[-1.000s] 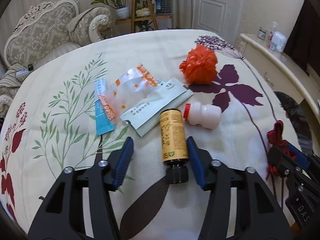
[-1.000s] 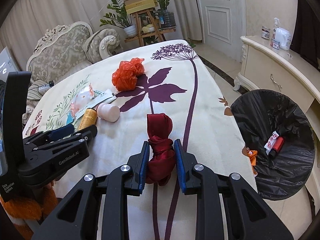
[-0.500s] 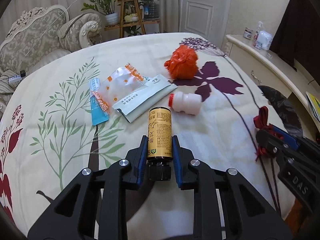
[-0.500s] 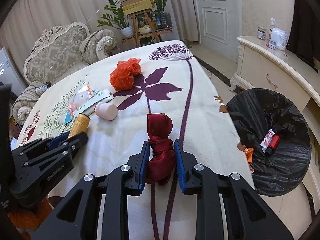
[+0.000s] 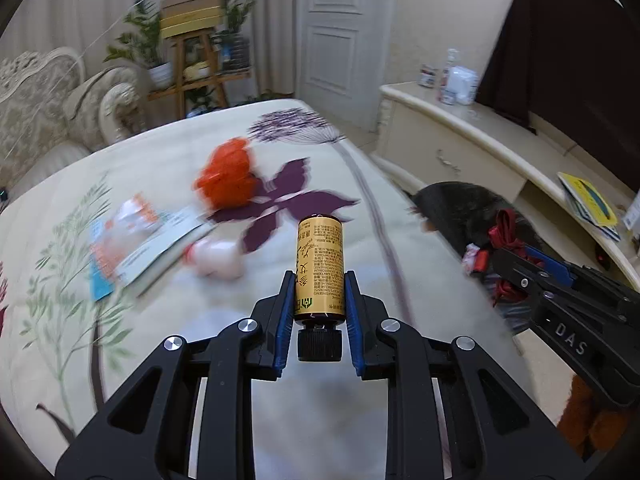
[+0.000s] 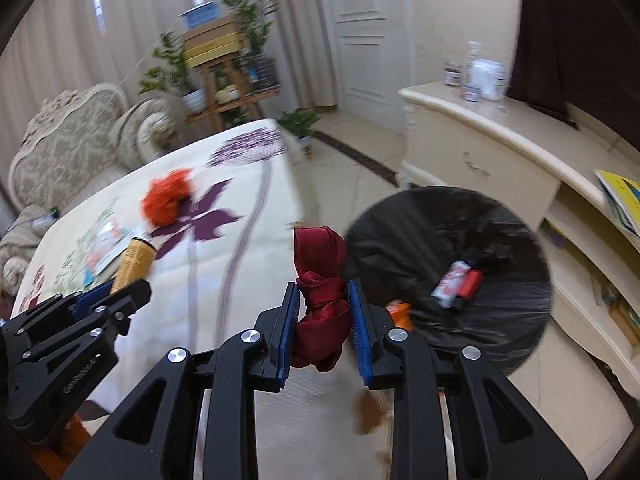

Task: Collect trash
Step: 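Carry the yellow bottle with left tool while right tool carries ribbon over bin, then open the left tool to drop the bottle while right tool releases the ribbon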

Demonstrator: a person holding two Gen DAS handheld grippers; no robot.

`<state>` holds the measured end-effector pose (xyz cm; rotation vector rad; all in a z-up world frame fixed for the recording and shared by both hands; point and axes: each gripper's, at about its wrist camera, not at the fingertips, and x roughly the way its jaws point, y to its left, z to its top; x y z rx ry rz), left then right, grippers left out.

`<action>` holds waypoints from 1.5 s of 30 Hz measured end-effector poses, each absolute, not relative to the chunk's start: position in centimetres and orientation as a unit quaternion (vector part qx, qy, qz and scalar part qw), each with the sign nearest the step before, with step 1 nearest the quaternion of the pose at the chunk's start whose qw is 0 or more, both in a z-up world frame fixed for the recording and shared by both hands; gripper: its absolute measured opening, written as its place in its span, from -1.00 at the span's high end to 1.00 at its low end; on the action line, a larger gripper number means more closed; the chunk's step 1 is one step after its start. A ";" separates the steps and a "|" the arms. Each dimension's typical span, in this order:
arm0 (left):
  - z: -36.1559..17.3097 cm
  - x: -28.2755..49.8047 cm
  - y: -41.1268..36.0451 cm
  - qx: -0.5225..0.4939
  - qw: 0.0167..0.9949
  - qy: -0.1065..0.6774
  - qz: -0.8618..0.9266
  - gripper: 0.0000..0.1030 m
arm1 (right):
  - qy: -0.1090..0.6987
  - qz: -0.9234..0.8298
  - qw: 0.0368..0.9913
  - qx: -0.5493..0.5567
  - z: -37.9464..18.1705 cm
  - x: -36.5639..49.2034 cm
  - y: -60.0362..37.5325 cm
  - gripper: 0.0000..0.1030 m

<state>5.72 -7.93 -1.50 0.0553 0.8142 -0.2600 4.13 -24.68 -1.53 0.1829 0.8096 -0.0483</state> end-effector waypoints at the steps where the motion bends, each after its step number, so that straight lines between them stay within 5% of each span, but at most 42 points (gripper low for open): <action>1: -1.4 5.9 -8.7 0.030 0.911 0.391 -0.131 0.55 | 0.391 -0.030 0.915 0.091 -1.5 4.2 -25.3 0.49; 31: -3.6 11.9 -24.1 0.100 0.891 0.403 -0.184 0.54 | 0.392 -0.121 0.903 0.128 -4.6 7.1 -36.3 0.49; 34: -3.7 11.9 -24.4 0.105 0.893 0.400 -0.180 0.40 | 0.397 -0.128 0.899 0.133 -5.0 7.3 -36.8 0.47; 36: -3.7 12.0 -24.3 0.102 0.894 0.398 -0.178 0.03 | 0.399 -0.133 0.897 0.134 -5.2 7.2 -36.8 0.46; 45: -3.1 11.9 -22.5 0.089 0.898 0.398 -0.165 -0.33 | 0.386 -0.142 0.903 0.126 -4.1 6.9 -36.0 -0.30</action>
